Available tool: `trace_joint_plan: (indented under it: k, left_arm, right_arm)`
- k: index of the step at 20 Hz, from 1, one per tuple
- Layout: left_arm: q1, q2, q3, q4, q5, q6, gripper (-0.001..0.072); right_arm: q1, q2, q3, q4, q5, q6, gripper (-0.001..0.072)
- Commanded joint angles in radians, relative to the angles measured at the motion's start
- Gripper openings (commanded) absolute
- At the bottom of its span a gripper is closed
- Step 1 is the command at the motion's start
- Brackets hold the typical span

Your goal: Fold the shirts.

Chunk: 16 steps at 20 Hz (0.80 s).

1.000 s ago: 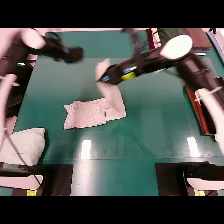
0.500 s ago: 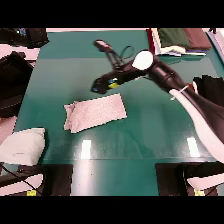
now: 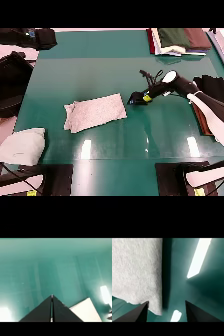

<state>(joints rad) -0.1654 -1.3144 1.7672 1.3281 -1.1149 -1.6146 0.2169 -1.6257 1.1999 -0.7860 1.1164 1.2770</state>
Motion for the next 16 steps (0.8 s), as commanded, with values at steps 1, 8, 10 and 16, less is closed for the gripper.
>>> trace_joint_plan:
  k: [1,8,10,16]
  left_arm:
    - [-0.045,-0.032,0.000,0.000,0.007,0.000,0.0023]
    - [-0.150,-0.068,0.000,-0.001,0.045,-0.001,0.0024]
    - [-0.174,-0.067,0.000,-0.001,0.048,0.000,0.0023]
    - [-0.248,-0.067,0.000,-0.001,0.060,0.000,0.0023]
  right_arm:
    - [0.035,-0.101,0.004,0.174,-0.014,-0.050,0.0510]
    - [0.240,-0.282,0.266,0.272,-0.082,-0.060,0.0112]
    - [0.243,-0.278,0.318,0.248,-0.097,-0.066,0.0048]
    - [0.005,-0.117,0.363,-0.044,-0.079,0.041,0.0015]
